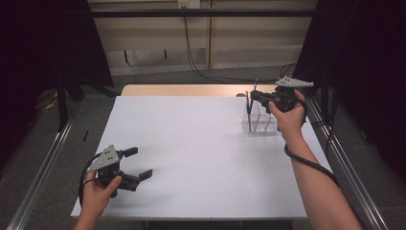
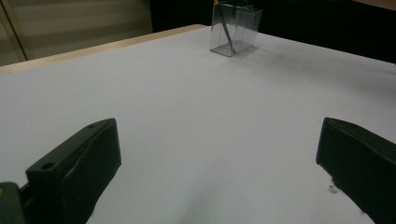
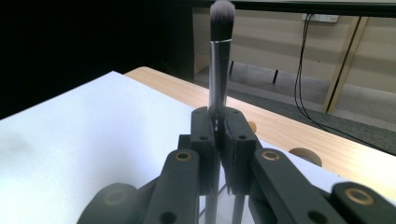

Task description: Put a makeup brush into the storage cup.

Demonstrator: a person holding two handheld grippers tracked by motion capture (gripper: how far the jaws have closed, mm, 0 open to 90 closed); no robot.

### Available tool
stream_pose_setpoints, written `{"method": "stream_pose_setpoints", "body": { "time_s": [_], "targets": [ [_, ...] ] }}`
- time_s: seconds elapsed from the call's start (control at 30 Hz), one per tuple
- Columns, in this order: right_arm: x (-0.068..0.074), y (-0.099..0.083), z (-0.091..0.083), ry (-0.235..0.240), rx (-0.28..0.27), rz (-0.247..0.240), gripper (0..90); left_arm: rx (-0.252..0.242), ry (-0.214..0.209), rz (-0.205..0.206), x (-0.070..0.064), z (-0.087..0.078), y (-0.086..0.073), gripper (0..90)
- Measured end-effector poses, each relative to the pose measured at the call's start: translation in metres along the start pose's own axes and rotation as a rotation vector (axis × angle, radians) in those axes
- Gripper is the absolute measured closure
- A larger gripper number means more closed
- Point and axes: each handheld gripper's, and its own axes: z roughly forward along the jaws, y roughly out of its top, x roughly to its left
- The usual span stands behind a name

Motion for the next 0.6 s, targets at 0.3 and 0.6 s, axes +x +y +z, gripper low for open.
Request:
{"method": "stream_pose_setpoints", "body": {
  "time_s": [0.3, 0.6],
  "targets": [
    [0.0016, -0.0060, 0.0017, 0.003, 0.012, 0.000, 84.7, -0.003, 0.001, -0.001, 0.0002, -0.0006, 0.0002, 0.0],
    [0.0010, -0.0057, -0.0010, 0.010, 0.000, 0.011, 84.2, 0.002, 0.002, 0.002, -0.0001, 0.0002, 0.0001, 0.0]
  ]
}}
